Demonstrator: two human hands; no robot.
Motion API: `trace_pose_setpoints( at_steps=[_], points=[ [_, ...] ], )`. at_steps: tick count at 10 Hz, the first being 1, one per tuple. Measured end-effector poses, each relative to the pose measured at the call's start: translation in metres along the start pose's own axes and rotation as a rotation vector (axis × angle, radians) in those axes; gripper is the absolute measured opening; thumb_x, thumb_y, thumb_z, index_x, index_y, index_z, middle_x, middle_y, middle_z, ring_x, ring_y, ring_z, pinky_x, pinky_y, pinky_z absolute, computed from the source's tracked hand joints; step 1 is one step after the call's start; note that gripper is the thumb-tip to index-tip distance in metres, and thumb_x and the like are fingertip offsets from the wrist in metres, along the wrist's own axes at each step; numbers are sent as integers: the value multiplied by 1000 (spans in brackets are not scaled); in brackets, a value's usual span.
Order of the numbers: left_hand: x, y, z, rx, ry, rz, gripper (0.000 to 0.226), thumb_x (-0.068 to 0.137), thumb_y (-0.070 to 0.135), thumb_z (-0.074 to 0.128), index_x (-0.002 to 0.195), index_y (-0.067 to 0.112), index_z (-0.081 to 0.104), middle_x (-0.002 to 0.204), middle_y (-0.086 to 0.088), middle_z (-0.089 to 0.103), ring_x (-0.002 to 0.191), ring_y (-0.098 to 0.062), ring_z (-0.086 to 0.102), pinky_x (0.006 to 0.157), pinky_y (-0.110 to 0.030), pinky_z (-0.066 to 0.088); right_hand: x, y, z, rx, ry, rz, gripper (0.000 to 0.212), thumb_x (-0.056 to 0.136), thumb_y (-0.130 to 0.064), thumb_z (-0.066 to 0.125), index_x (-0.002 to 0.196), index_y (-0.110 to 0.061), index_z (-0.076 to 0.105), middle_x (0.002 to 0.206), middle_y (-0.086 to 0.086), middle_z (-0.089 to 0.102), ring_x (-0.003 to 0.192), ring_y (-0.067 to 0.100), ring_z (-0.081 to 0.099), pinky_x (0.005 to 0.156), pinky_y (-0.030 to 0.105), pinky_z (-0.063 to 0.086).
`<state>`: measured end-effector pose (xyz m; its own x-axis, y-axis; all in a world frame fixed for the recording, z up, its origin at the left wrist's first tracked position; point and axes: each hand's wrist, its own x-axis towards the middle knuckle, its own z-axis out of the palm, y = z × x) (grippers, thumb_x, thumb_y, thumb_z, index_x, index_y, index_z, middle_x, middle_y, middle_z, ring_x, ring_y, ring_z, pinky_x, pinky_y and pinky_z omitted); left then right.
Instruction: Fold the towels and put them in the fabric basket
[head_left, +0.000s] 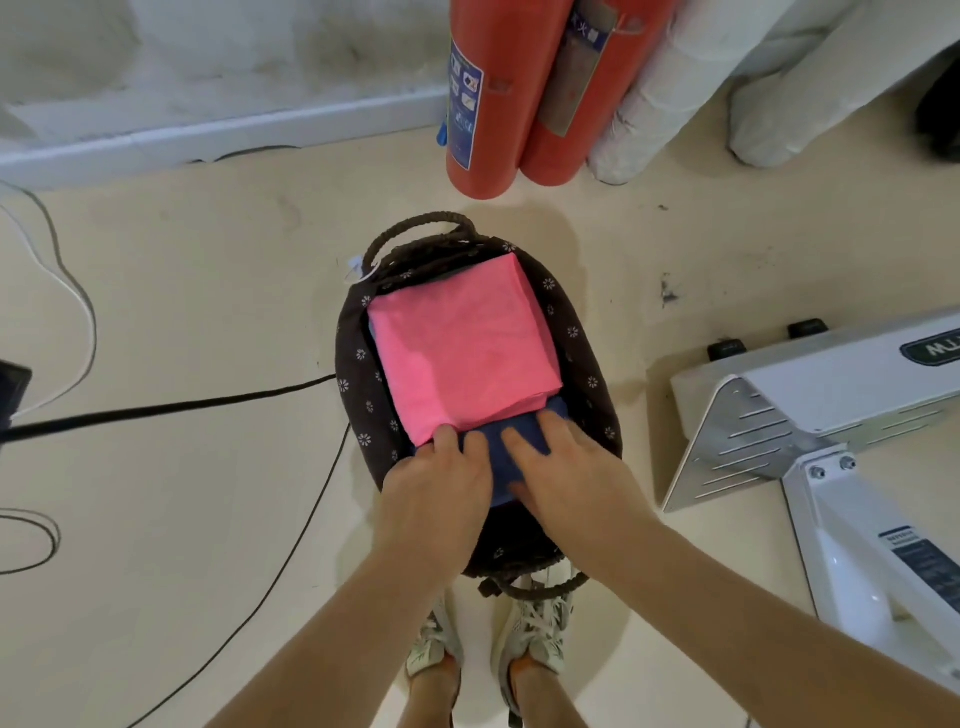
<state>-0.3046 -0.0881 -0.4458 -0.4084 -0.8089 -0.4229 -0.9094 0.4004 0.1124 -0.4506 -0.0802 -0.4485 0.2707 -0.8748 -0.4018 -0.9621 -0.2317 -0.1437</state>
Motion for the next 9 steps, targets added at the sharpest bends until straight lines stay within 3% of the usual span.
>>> trace_pose_setpoints(
  at_steps=[1, 2, 3, 4, 5, 6, 7, 8, 9],
  points=[
    [10, 0, -8, -22, -15, -34, 27, 53, 31, 72, 68, 17, 55, 61, -3, 56, 42, -21, 53, 43, -23, 21, 9, 1, 4, -10, -16, 4, 46, 65, -21, 79, 108, -13, 66, 95, 19, 67, 87, 35, 67, 75, 40, 58],
    [7, -1, -23, -109, 211, 35, 26, 58, 27, 76, 76, 16, 61, 70, -4, 57, 59, -24, 55, 53, -31, 36, 3, 4, -1, 82, 25, 38, 37, 68, -24, 79, 103, -19, 68, 91, 8, 68, 84, 27, 67, 68, 34, 57],
    [4, -4, -19, -81, 298, 88, 57, 79, 41, 67, 126, 13, 54, 118, -13, 58, 107, -32, 55, 92, -43, 43, -3, 4, -7, 168, 87, 111, 38, 67, -29, 81, 102, -24, 68, 92, 1, 66, 84, 24, 65, 63, 33, 56],
    [8, -17, 4, -72, 148, -4, 66, 86, 33, 57, 146, 14, 36, 151, -15, 36, 138, -33, 36, 108, -51, 34, -2, -1, -11, 171, 76, 172, 47, 63, -33, 83, 106, -27, 65, 103, 1, 61, 91, 24, 61, 66, 34, 54],
    [15, -22, 13, -64, 47, -5, 65, 90, 29, 40, 151, 18, 21, 157, -13, 23, 143, -31, 26, 110, -51, 28, -9, -9, -14, 130, 97, 257, 61, 64, -36, 82, 118, -26, 58, 118, 6, 56, 106, 29, 57, 78, 41, 51],
    [21, -20, 8, -34, -44, -3, 76, 94, 28, 44, 151, 25, -6, 161, -9, -5, 148, -28, -2, 116, -49, 7, -28, -8, -19, 289, 183, 487, 71, 77, -27, 71, 139, -24, 37, 138, 10, 41, 119, 32, 47, 87, 48, 48],
    [15, -23, -6, -73, 36, 9, 78, 81, 30, 69, 147, 28, 28, 155, -14, 27, 144, -31, 20, 112, -53, 20, -47, 3, -10, 756, 100, 715, 67, 91, -18, 52, 148, -29, 19, 142, 8, 41, 115, 32, 55, 88, 45, 51],
    [-6, -29, -12, -184, 255, -105, 55, 76, 33, 70, 127, 24, 54, 142, -15, 45, 132, -31, 36, 101, -60, 34, -49, 7, 5, 1038, 68, 840, 47, 88, -25, 43, 127, -50, 38, 107, -2, 66, 96, 31, 67, 80, 52, 56],
    [-23, -40, -22, -493, 379, -406, 59, 82, 27, 64, 136, 21, 41, 148, -17, 32, 131, -36, 30, 100, -56, 36, -46, 7, 11, 1075, 96, 870, 40, 91, -17, 43, 122, -41, 49, 95, -7, 67, 87, 24, 68, 75, 49, 58]
  ],
)
